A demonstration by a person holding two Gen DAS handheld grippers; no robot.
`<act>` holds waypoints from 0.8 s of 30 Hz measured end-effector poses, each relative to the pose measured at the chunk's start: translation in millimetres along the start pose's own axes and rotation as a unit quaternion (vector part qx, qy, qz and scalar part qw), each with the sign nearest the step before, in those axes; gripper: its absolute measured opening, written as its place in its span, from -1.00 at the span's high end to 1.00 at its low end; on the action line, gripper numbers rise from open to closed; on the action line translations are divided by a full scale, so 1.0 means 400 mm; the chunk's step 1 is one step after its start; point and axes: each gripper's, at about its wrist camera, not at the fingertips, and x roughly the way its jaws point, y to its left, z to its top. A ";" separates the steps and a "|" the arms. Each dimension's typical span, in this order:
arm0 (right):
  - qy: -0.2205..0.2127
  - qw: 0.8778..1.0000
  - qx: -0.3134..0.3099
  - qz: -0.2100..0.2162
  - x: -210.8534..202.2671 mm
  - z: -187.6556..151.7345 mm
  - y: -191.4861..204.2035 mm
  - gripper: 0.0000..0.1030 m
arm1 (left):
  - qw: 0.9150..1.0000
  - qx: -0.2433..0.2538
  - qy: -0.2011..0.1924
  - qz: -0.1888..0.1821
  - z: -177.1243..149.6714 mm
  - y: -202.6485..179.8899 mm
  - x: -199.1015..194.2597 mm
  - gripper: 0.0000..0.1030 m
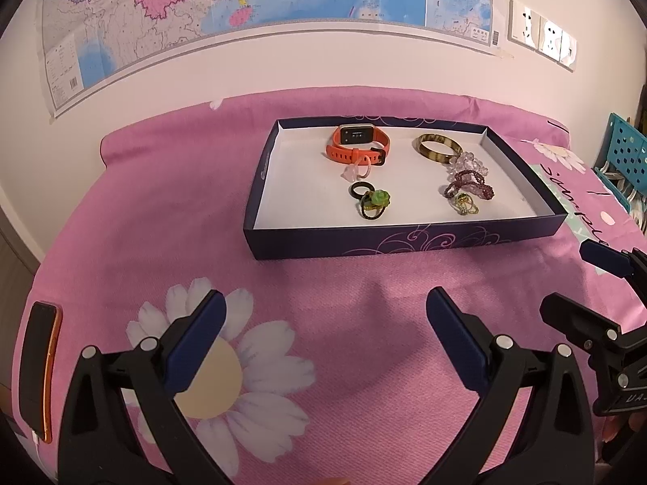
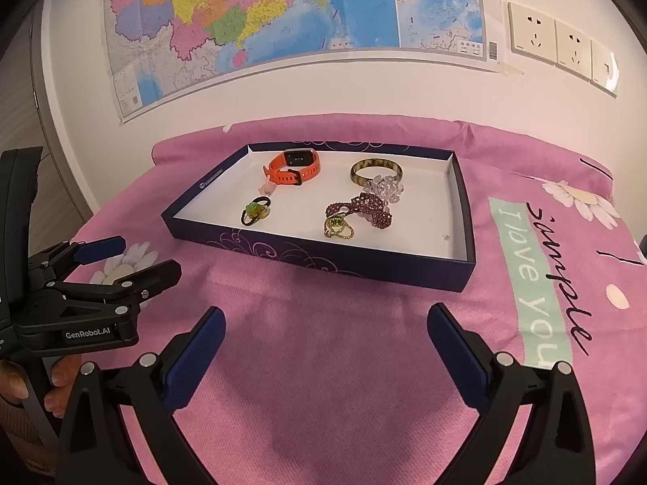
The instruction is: Organize jewelry
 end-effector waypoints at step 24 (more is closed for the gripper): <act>-0.001 1.000 0.002 0.000 -0.001 -0.003 -0.003 -0.87 | 1.000 0.005 0.004 -0.005 -0.002 -0.008 0.004 -0.89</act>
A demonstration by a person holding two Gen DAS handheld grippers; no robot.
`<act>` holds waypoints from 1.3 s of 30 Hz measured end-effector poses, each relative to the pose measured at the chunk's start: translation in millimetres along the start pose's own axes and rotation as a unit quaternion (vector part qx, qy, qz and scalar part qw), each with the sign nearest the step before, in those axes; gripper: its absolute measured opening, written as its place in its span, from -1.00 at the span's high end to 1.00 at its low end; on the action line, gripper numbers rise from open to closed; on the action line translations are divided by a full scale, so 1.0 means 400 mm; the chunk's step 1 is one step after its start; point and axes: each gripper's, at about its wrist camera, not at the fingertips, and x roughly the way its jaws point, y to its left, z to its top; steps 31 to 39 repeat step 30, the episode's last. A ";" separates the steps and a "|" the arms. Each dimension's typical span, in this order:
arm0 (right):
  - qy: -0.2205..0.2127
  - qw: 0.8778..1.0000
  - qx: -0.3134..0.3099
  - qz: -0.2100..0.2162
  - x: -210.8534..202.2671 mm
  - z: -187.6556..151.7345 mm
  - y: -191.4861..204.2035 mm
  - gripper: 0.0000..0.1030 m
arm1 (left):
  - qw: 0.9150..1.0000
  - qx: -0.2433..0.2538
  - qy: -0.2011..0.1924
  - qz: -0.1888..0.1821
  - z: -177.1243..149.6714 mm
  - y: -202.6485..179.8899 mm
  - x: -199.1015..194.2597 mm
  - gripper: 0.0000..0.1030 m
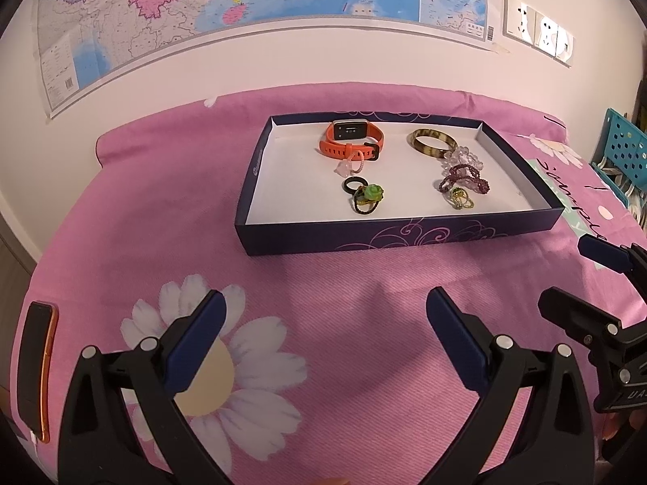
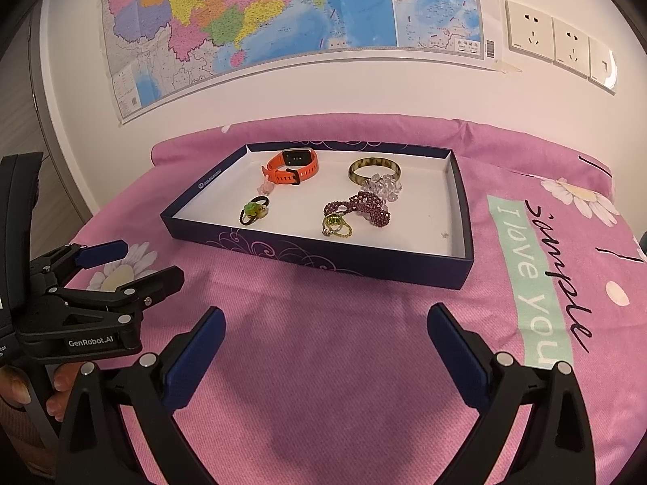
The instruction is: Organize jewelry
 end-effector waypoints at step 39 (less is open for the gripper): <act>0.041 0.997 -0.019 -0.056 -0.011 0.014 -0.138 -0.87 | 0.999 -0.014 0.023 -0.022 0.001 0.045 0.026 -0.89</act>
